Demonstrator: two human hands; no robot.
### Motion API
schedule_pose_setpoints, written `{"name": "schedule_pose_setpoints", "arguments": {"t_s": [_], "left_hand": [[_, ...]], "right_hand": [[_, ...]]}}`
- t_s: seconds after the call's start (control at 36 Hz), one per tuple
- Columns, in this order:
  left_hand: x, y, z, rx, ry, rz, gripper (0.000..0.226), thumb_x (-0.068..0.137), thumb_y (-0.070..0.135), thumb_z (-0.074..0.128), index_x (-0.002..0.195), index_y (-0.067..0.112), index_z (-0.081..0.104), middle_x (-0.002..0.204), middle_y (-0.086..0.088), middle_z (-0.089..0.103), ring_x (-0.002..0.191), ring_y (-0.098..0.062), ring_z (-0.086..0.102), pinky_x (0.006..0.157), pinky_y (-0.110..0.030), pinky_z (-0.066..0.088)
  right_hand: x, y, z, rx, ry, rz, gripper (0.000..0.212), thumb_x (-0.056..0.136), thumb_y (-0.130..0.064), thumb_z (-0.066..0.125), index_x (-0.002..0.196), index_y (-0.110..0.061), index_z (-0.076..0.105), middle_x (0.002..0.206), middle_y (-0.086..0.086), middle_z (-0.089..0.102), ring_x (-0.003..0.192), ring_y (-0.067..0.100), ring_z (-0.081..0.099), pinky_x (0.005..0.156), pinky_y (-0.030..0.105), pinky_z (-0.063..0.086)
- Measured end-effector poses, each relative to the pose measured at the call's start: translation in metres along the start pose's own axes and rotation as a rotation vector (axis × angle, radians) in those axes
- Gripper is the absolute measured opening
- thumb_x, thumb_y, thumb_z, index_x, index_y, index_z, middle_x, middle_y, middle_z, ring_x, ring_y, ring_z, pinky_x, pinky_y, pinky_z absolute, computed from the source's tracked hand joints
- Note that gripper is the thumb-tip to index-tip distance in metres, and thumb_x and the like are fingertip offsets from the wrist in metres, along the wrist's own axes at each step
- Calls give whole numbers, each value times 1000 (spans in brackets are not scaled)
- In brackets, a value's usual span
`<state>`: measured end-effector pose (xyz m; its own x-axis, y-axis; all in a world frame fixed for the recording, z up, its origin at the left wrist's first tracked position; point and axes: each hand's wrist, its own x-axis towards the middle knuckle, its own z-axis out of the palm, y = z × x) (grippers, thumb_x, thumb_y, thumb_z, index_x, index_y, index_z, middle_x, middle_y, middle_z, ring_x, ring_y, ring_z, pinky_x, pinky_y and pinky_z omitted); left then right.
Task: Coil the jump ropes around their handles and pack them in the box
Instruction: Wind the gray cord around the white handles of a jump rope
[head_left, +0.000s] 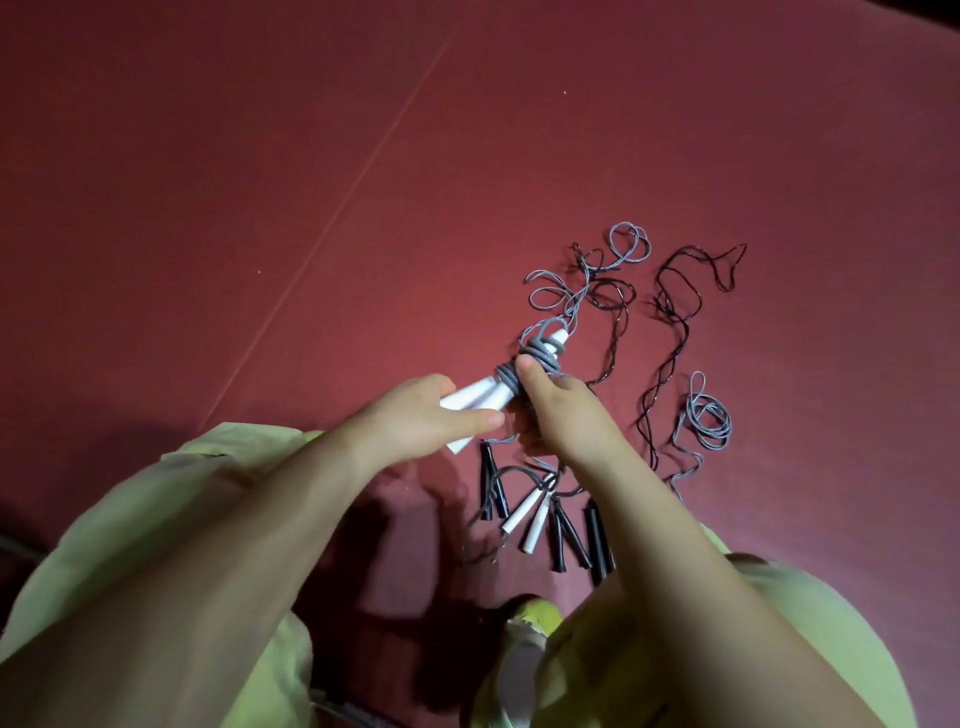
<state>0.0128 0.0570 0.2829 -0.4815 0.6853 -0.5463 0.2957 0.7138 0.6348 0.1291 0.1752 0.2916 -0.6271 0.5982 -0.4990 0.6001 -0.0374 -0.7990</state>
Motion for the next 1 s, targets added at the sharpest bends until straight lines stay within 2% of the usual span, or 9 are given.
{"name": "schedule_pose_setpoints", "arguments": {"t_s": [0.11,0.17,0.22,0.31,0.42,0.64,0.75,0.86,1.0], "left_hand": [[-5,6,-5,-431,-278,-15,54,64,62,67,84,12,62,73,-9,63,68,-24,57,68,-32,44],[-8,9,-8,-639,-439,-29,56,70,61,51,92,12,65,77,-11,71,69,-24,68,67,-28,54],[-8,8,-10,-801,-620,-38,71,74,66,36,94,7,68,84,-17,72,75,-29,69,74,-34,55],[-8,6,-4,-1014,-783,-19,80,71,74,37,89,5,73,80,-17,68,75,-31,66,83,-42,48],[-11,8,3,-1097,-753,-94,66,80,67,33,75,10,67,59,-4,46,49,-20,46,86,-45,43],[-14,9,2,-1040,-706,-194,63,73,69,39,69,12,64,58,-2,42,45,-15,37,85,-44,47],[-11,9,2,-837,-602,-210,60,72,68,38,76,13,59,56,0,46,43,-12,38,84,-40,47],[-7,6,9,-630,-497,-200,61,86,66,29,77,16,62,58,2,52,49,-12,40,88,-39,44],[-4,4,14,-481,-345,-175,53,88,64,35,80,19,63,56,5,58,49,-9,42,75,-31,45]], "right_hand": [[5,8,-2,9,-49,-68,64,94,-55,36,84,3,61,68,5,60,63,20,54,72,45,51],[6,10,-3,60,-49,-91,66,93,-54,33,90,6,61,69,7,58,64,20,52,68,40,45],[5,10,-4,162,-42,-93,58,88,-53,33,84,-4,62,66,7,54,62,19,47,64,34,38],[7,8,-1,385,-50,-71,41,81,-51,38,78,-17,61,67,6,47,63,20,40,64,35,30],[8,11,-2,434,-69,-77,41,80,-49,36,82,-13,56,60,5,42,57,18,37,59,35,28],[0,19,-11,261,-109,-85,50,96,-49,35,92,-6,60,69,9,56,66,21,51,67,36,43],[-4,19,-13,118,-83,-90,49,104,-39,31,81,-8,60,67,3,59,61,18,53,68,35,49],[-2,23,-11,13,-90,-7,56,99,-54,30,79,-11,60,68,6,60,63,22,58,84,47,53],[1,23,-9,-102,-77,25,75,91,-67,29,75,-3,63,67,12,63,66,30,60,88,50,51]]}}
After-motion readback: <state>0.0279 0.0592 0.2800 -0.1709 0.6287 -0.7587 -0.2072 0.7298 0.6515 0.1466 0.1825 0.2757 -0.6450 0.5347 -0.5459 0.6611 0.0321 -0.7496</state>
